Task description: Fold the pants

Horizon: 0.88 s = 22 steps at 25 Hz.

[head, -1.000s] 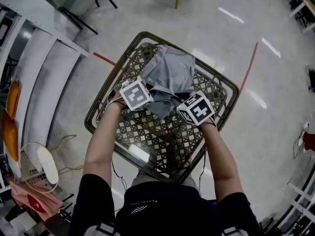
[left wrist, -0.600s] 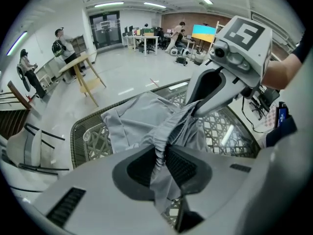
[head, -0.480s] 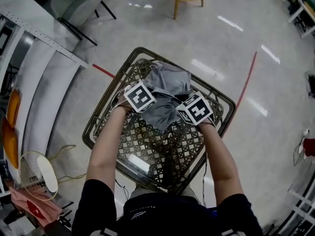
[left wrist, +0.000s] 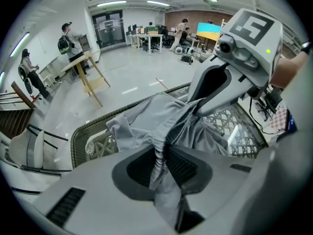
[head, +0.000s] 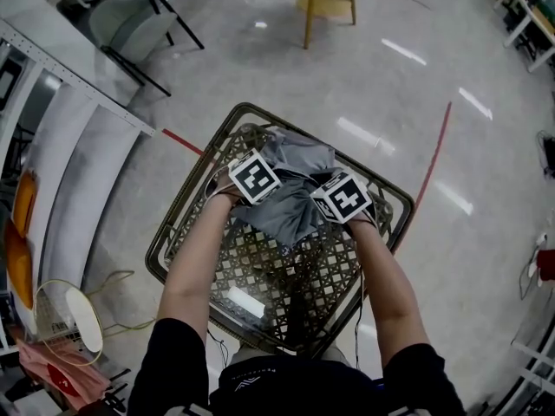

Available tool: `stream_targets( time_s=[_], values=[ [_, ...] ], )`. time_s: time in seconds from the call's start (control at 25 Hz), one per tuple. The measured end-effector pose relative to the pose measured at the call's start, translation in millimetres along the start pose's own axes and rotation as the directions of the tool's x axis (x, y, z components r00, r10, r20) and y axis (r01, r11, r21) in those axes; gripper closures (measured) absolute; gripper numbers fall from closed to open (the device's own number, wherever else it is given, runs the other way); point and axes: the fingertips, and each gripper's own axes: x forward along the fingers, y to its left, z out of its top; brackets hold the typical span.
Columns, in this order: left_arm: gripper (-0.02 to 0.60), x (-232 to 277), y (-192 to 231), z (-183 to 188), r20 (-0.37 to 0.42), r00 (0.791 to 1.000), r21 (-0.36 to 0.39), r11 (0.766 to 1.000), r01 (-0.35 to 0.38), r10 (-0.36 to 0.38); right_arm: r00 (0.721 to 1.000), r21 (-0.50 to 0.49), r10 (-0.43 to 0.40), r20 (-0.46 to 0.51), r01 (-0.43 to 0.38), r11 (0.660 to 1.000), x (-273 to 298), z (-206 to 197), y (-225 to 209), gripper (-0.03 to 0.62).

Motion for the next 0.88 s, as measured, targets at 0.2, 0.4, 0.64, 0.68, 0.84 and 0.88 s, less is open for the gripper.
stream_targets(
  time_s=[0.2,0.4,0.64,0.68,0.84,0.88],
  values=[
    [0.495,6.5,8.9,2.8,0.011,1.000,-0.010,1.000,-0.011,0.011,1.000,-0.004,-0.019,0.000,0.019,1.000,2.8,2.4,-10.9,0.528],
    [0.492,18.2,6.8,4.0,0.024,1.000,-0.029,1.000,0.009,-0.009,0.999,-0.009,-0.041,-0.018,0.041,0.999,11.5,-6.1,-17.8,0.528],
    [0.488,24.9,9.7,5.1,0.017,1.000,-0.023,1.000,-0.011,0.011,0.997,0.003,-0.070,-0.008,0.070,0.998,15.8,-10.4,-23.6,0.526],
    [0.486,25.6,10.8,4.1,0.017,1.000,-0.037,0.999,-0.008,0.009,0.997,0.006,-0.075,-0.002,0.075,0.997,16.3,-9.9,-24.7,0.526],
    [0.476,26.4,17.7,8.7,0.053,0.998,-0.082,0.996,-0.029,0.033,0.995,0.008,-0.096,0.023,0.096,0.995,17.0,-6.4,-30.0,0.526],
    [0.474,25.6,19.4,10.1,0.055,0.998,-0.084,0.996,-0.039,0.043,0.995,0.008,-0.100,0.029,0.100,0.995,16.4,-4.7,-31.5,0.526]
  ],
)
